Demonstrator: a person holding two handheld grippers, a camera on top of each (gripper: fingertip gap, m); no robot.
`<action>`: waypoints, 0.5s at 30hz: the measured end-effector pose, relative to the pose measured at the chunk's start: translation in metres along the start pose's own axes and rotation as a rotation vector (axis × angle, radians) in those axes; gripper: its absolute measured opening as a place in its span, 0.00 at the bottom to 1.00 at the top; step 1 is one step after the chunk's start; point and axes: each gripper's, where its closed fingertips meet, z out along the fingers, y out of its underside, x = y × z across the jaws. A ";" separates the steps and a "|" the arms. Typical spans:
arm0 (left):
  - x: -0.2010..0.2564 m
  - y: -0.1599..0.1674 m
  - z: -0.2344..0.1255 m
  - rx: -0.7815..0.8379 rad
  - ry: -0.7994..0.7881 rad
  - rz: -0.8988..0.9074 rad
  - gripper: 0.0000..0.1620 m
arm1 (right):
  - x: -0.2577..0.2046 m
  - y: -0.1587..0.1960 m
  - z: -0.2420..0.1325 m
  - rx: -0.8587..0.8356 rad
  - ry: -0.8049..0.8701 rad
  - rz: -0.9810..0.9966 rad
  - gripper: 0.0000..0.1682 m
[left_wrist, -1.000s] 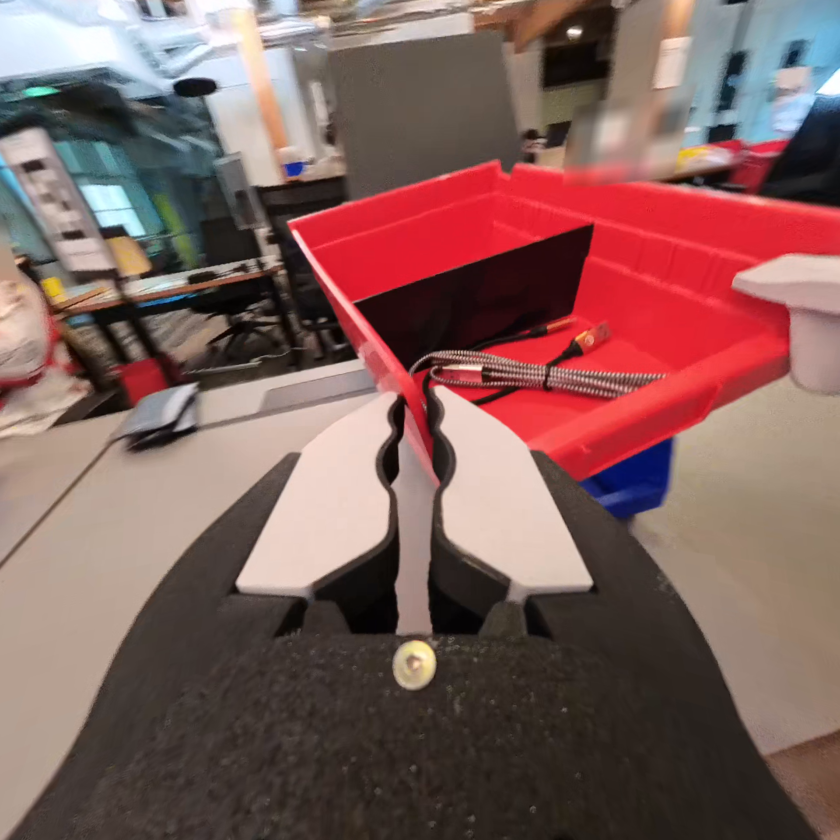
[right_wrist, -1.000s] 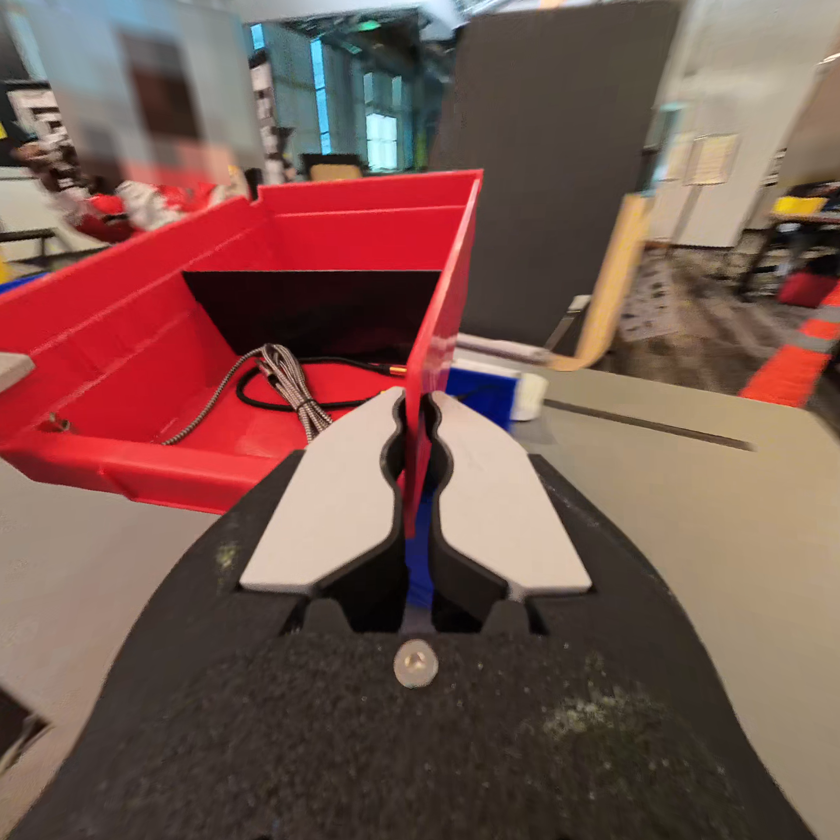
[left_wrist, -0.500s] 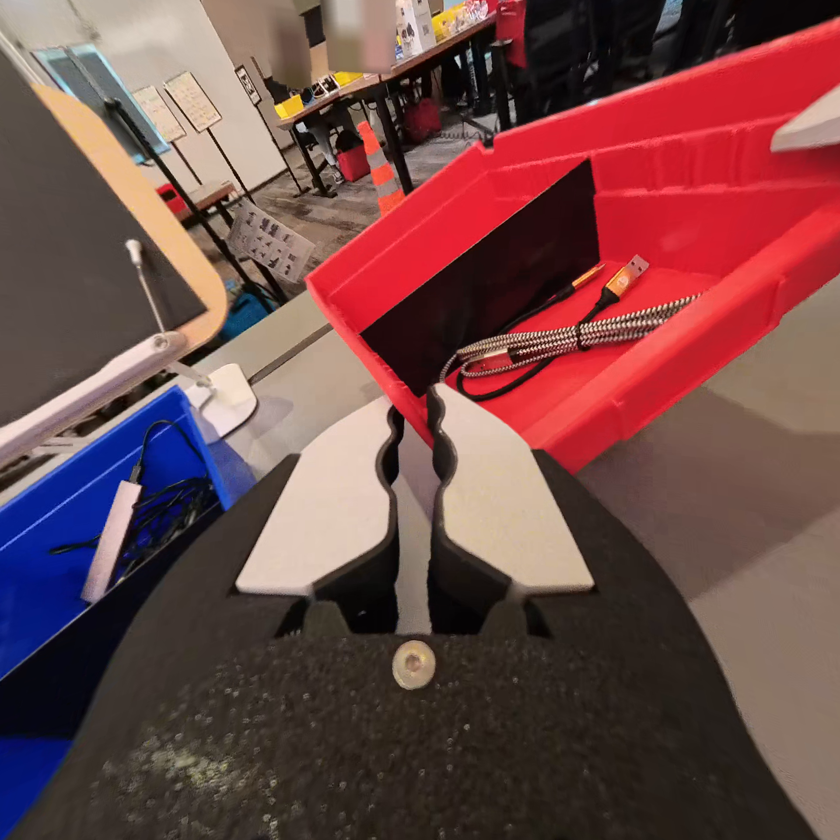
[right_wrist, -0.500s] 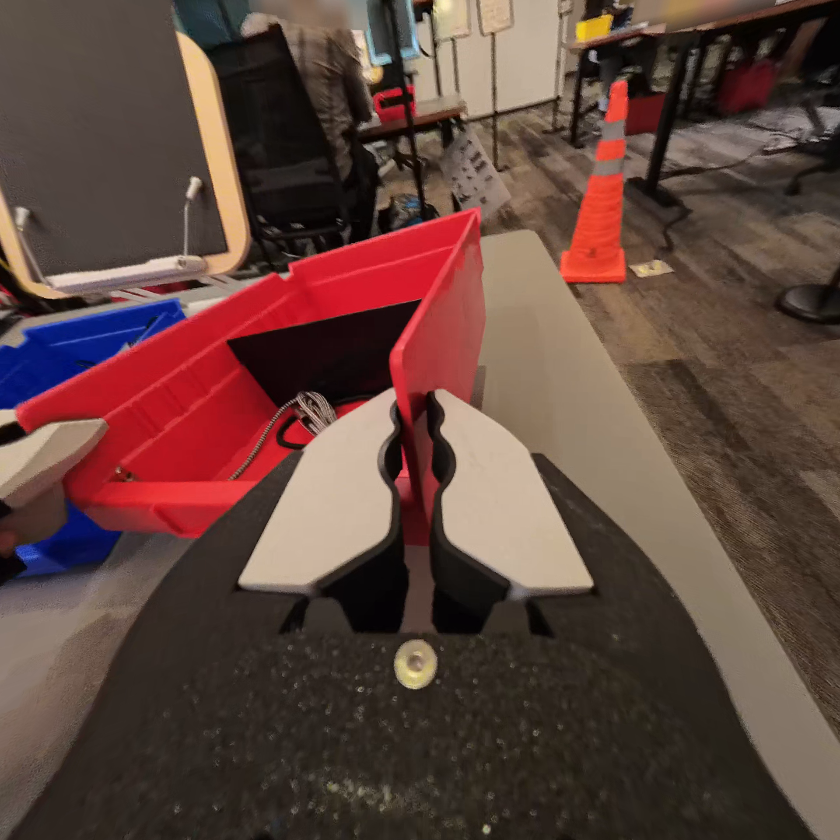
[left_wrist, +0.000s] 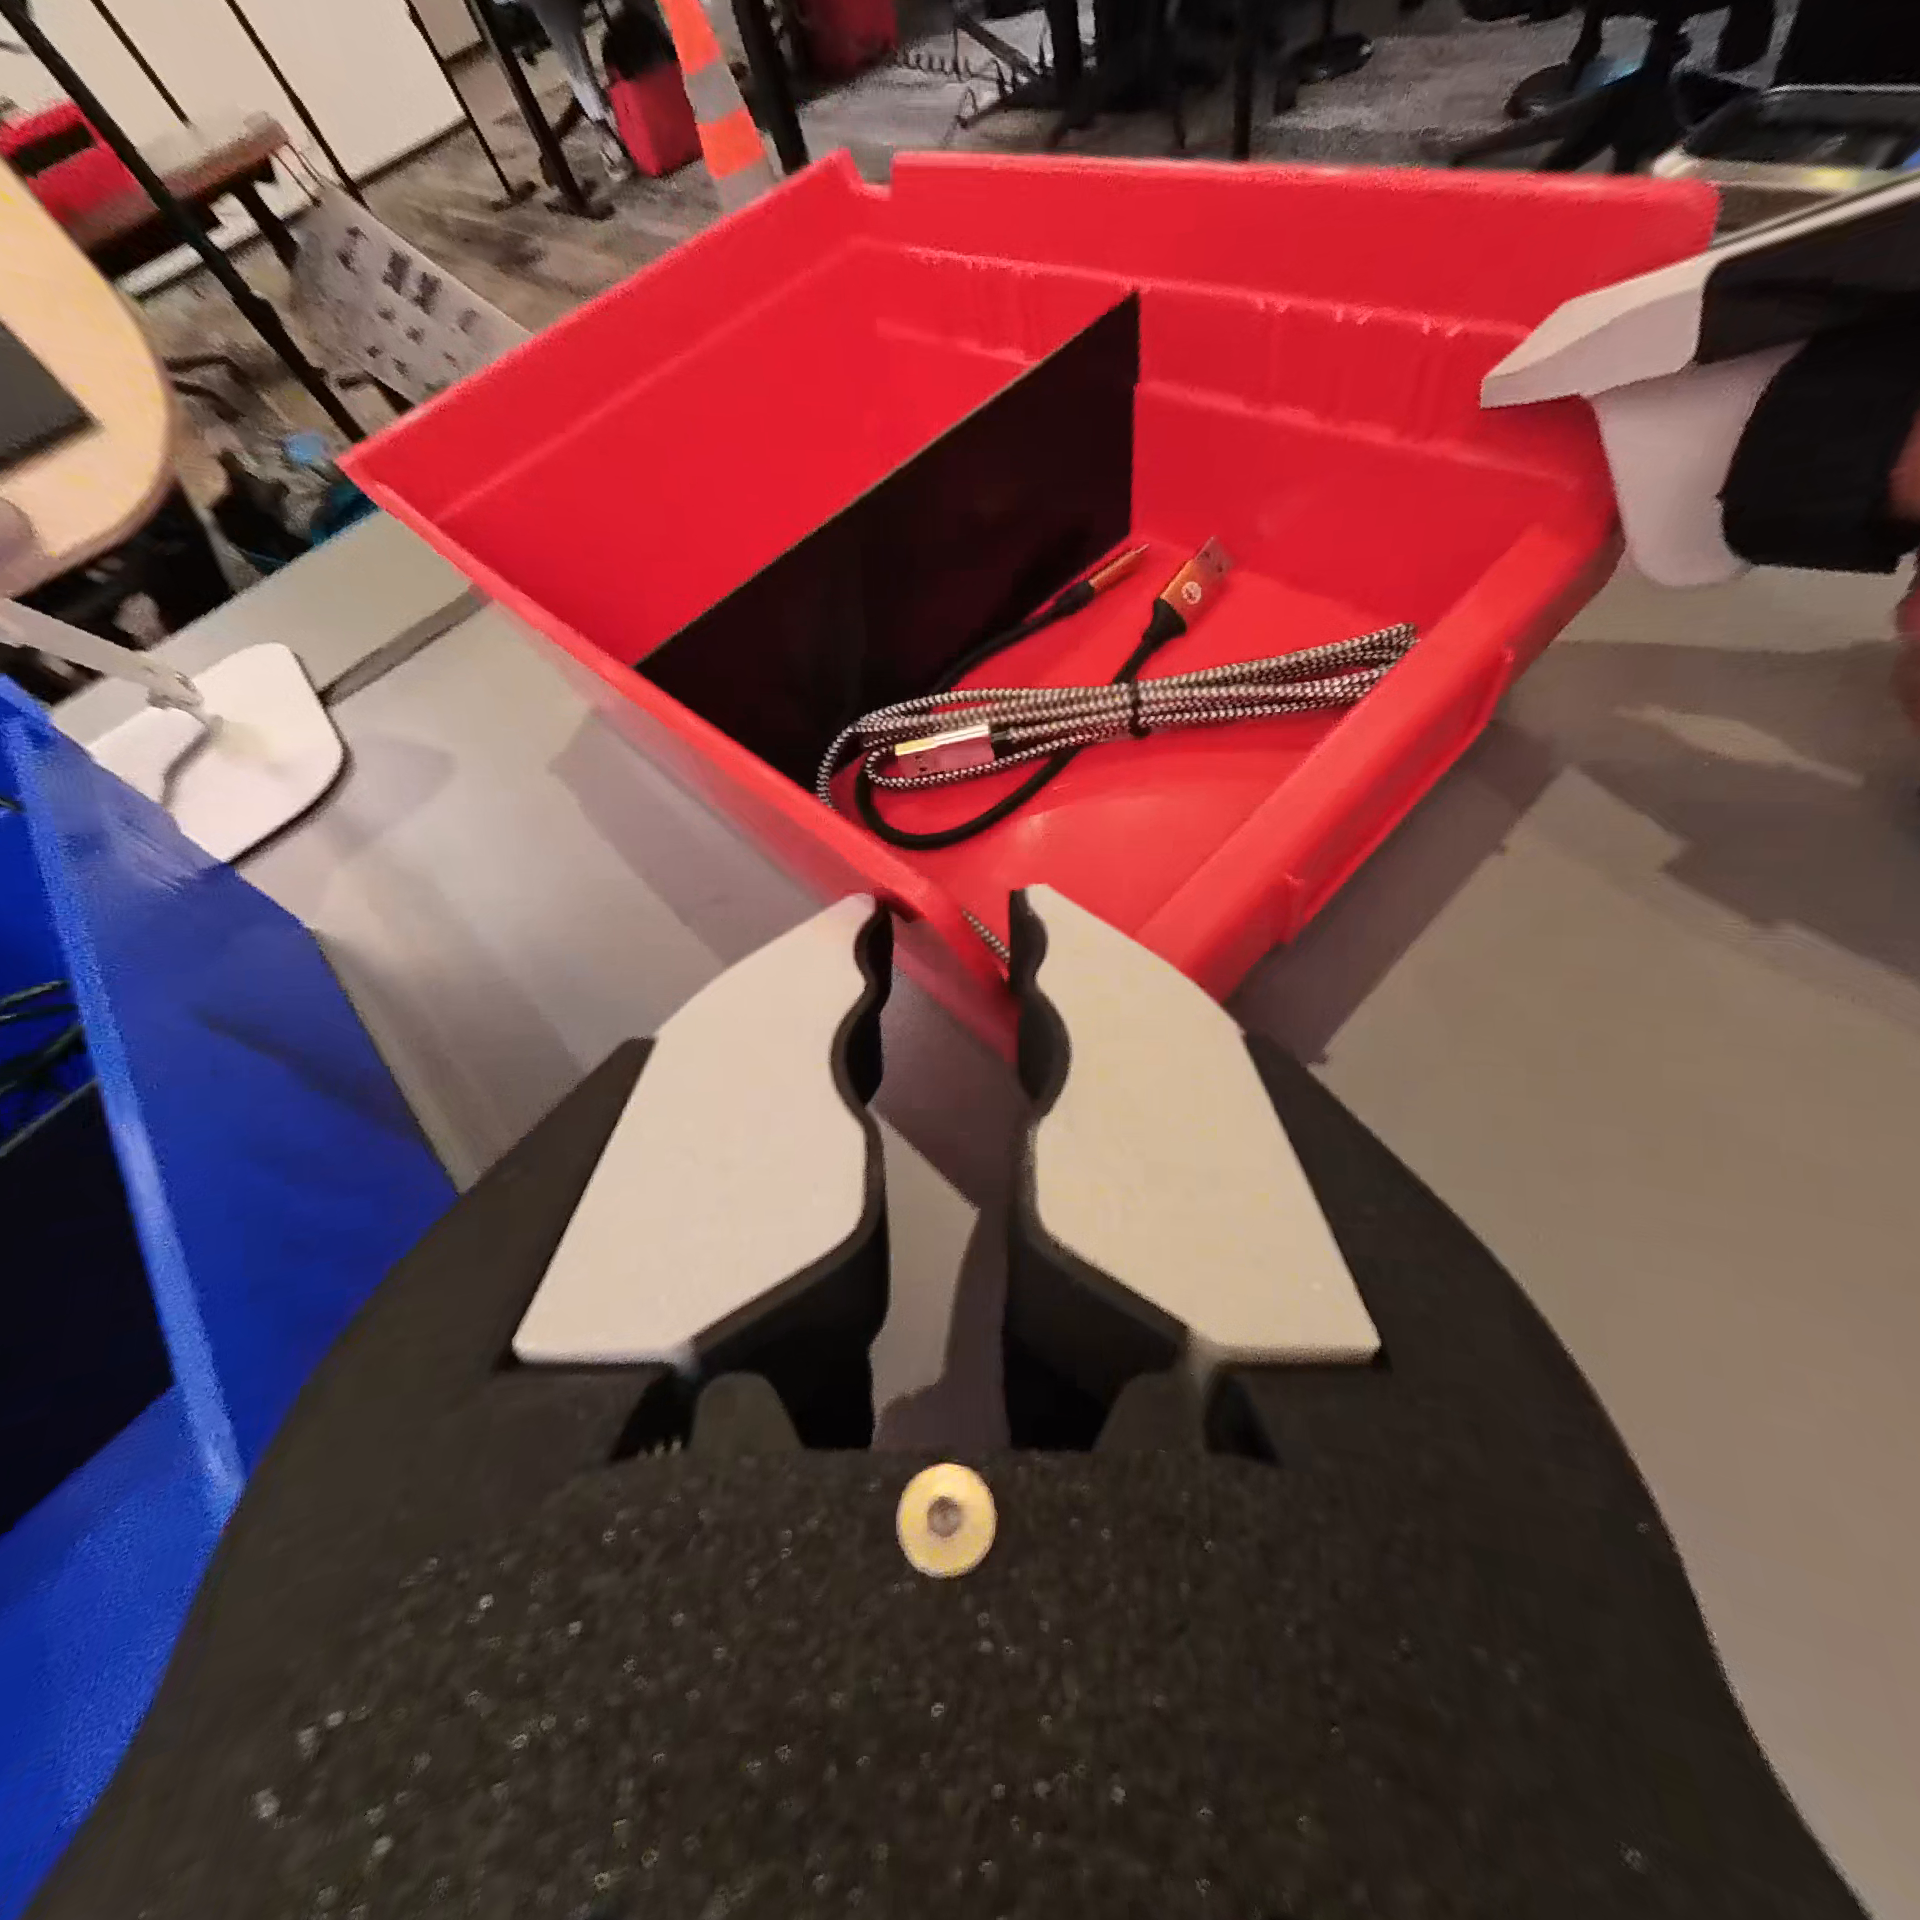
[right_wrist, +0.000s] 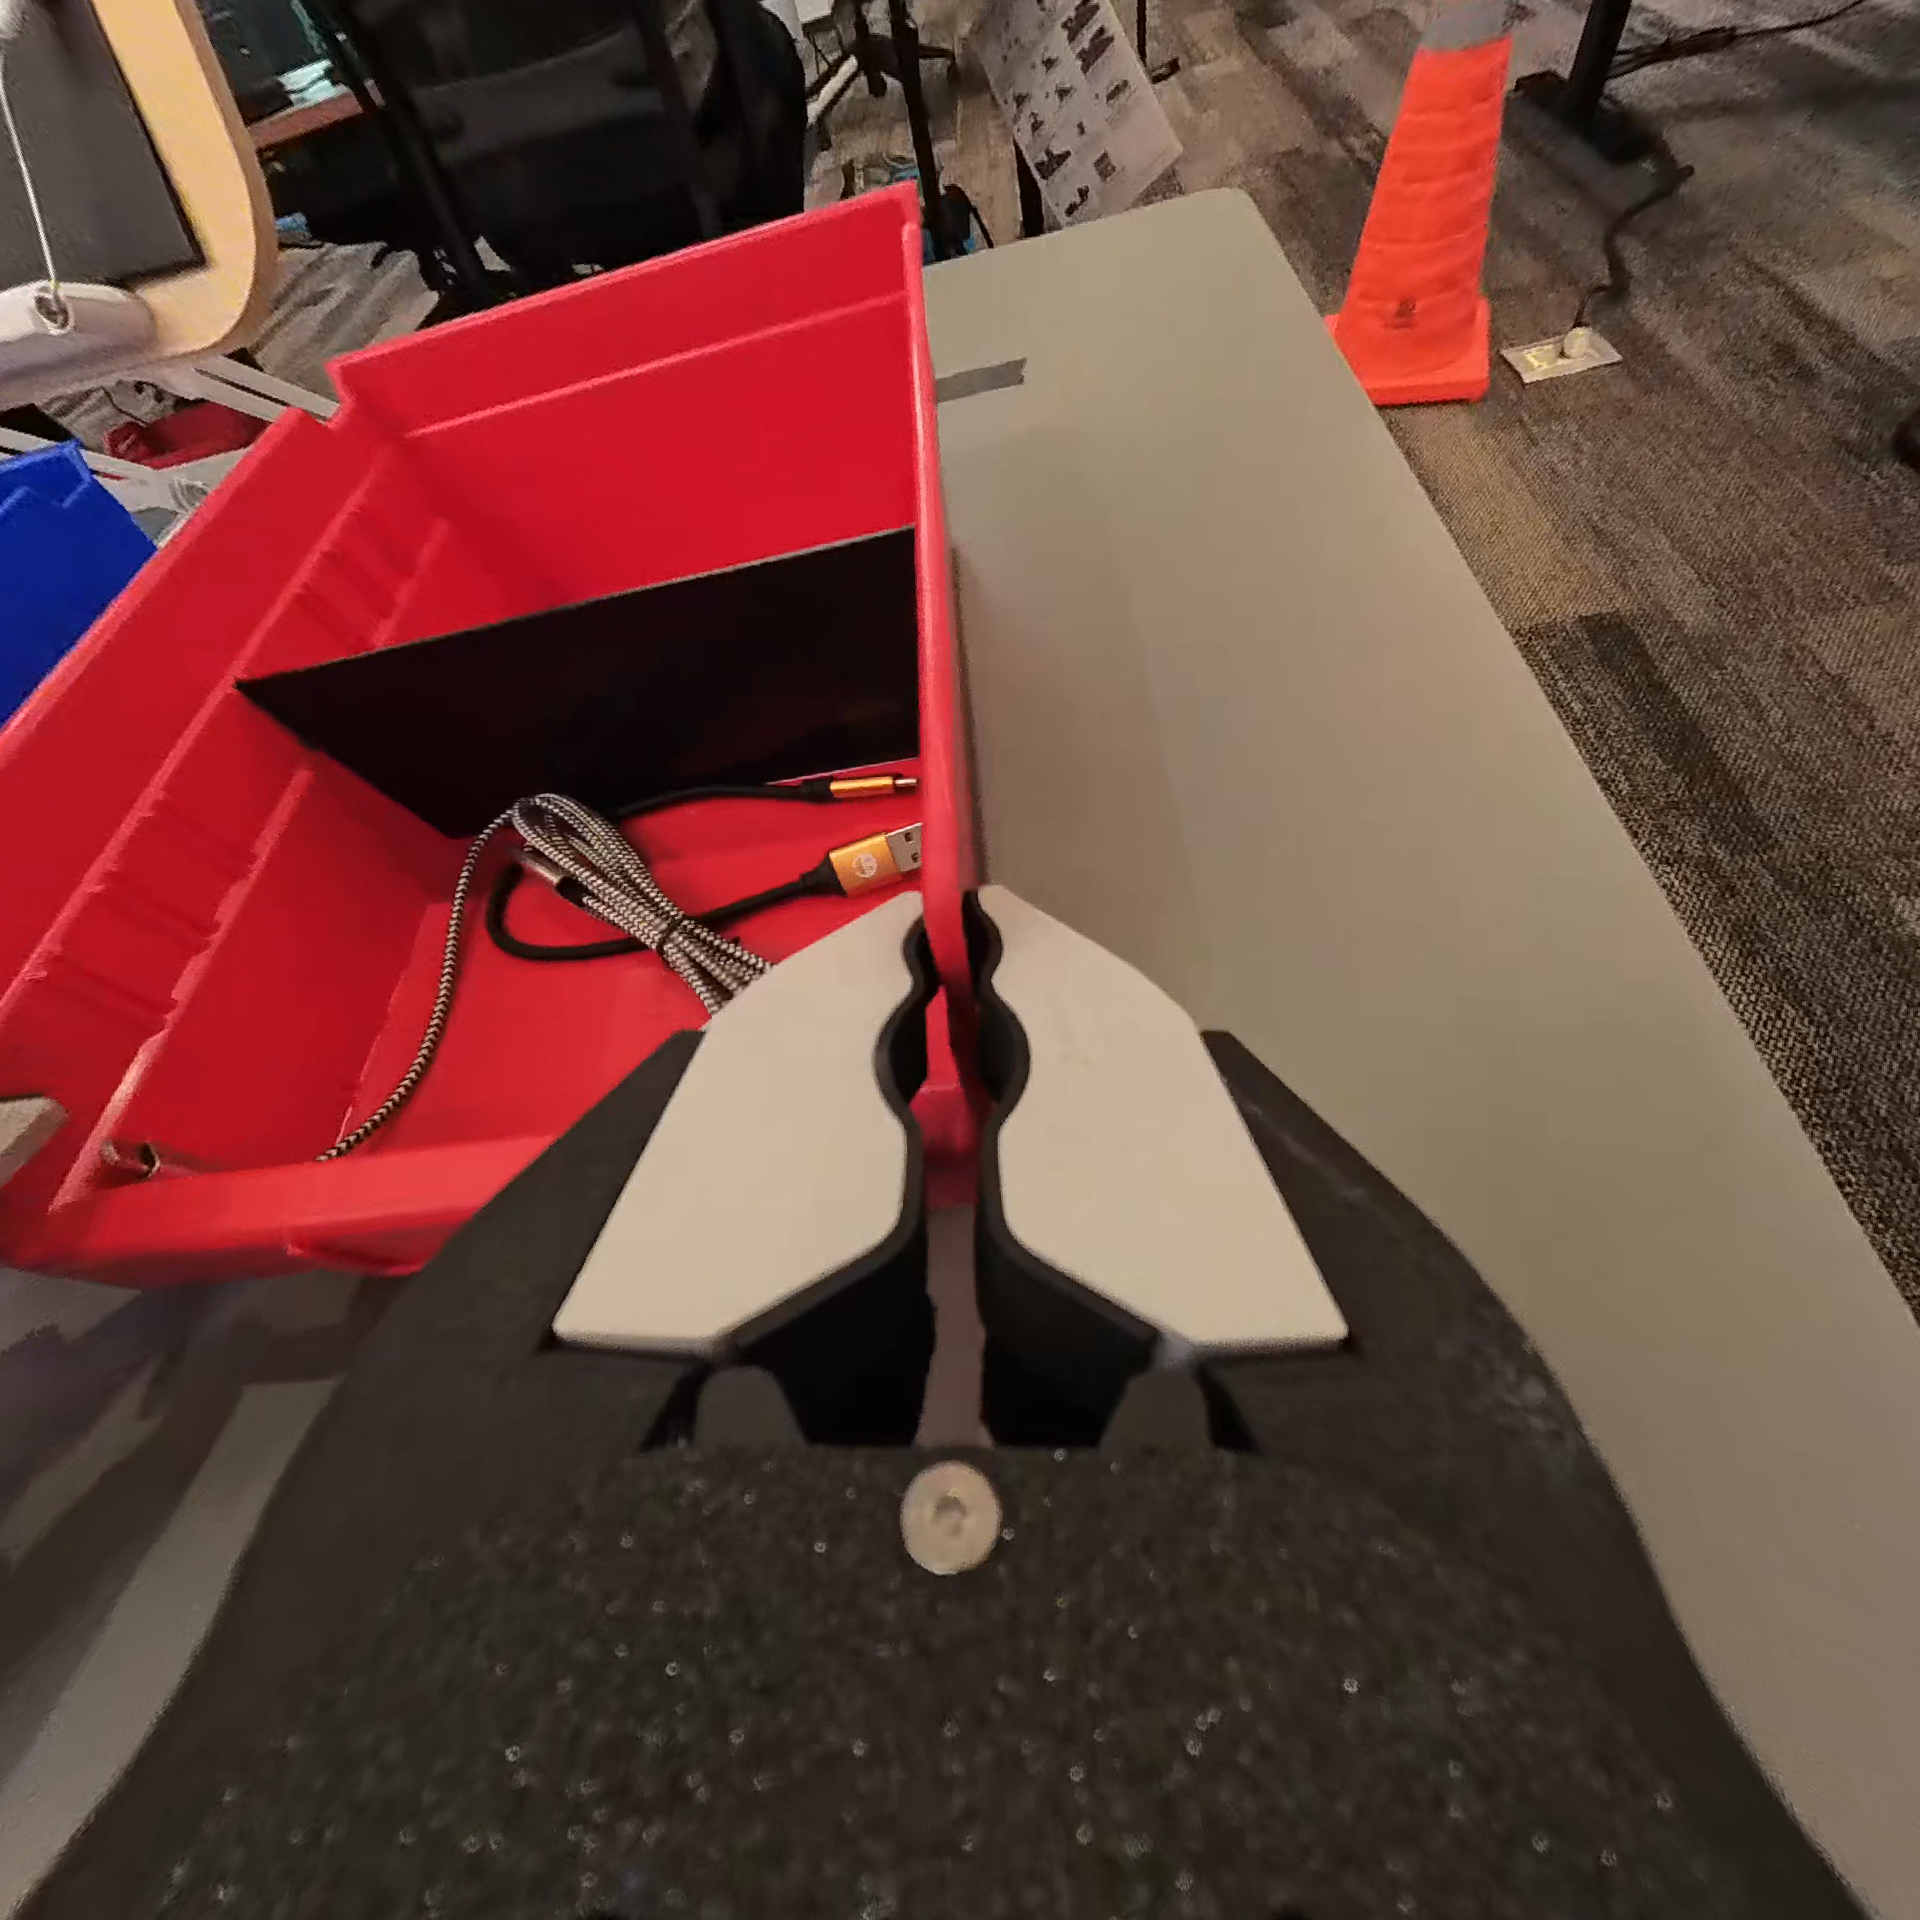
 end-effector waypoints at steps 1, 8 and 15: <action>0.002 0.000 -0.002 -0.011 0.033 -0.017 0.13 | 0.000 0.000 -0.001 -0.003 -0.001 0.002 0.02; -0.013 -0.008 -0.098 0.067 0.259 -0.145 0.14 | -0.021 -0.034 -0.054 0.109 0.087 -0.113 0.12; -0.166 0.058 -0.180 0.021 -0.188 -0.151 0.20 | -0.216 -0.002 -0.061 0.065 -0.354 -0.170 0.20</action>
